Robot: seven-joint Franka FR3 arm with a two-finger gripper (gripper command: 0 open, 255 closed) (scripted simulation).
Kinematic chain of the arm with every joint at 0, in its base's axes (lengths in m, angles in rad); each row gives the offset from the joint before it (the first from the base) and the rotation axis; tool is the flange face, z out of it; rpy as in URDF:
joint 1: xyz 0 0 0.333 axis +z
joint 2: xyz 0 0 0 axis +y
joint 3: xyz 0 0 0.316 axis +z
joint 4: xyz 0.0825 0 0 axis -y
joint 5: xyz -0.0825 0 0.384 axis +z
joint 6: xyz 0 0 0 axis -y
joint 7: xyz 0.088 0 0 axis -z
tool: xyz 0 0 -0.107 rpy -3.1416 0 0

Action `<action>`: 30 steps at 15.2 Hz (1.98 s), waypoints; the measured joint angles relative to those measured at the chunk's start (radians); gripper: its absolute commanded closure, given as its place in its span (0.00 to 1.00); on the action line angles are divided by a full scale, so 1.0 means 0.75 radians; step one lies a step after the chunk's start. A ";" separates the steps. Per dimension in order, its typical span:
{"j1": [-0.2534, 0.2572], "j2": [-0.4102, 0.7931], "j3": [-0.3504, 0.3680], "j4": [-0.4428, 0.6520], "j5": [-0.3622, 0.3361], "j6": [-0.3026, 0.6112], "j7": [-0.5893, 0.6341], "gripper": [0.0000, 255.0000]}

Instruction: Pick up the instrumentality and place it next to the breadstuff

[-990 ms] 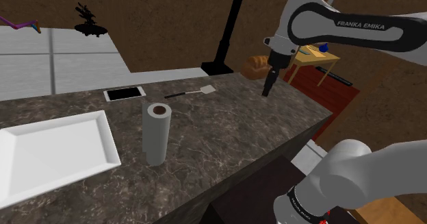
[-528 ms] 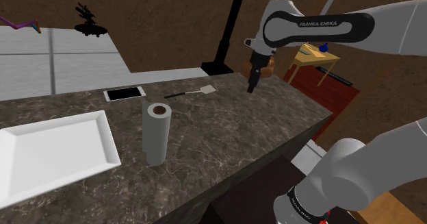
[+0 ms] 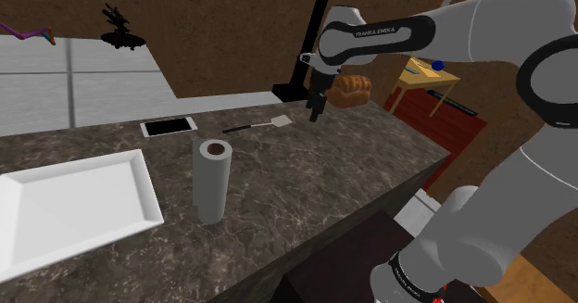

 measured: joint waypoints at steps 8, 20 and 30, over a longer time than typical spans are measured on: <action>0.012 0.371 0.055 0.319 0.132 0.075 -0.381 0.00; 0.013 0.668 0.151 0.568 0.195 0.146 -0.631 0.00; 0.014 0.685 0.154 0.547 0.200 0.185 -0.634 1.00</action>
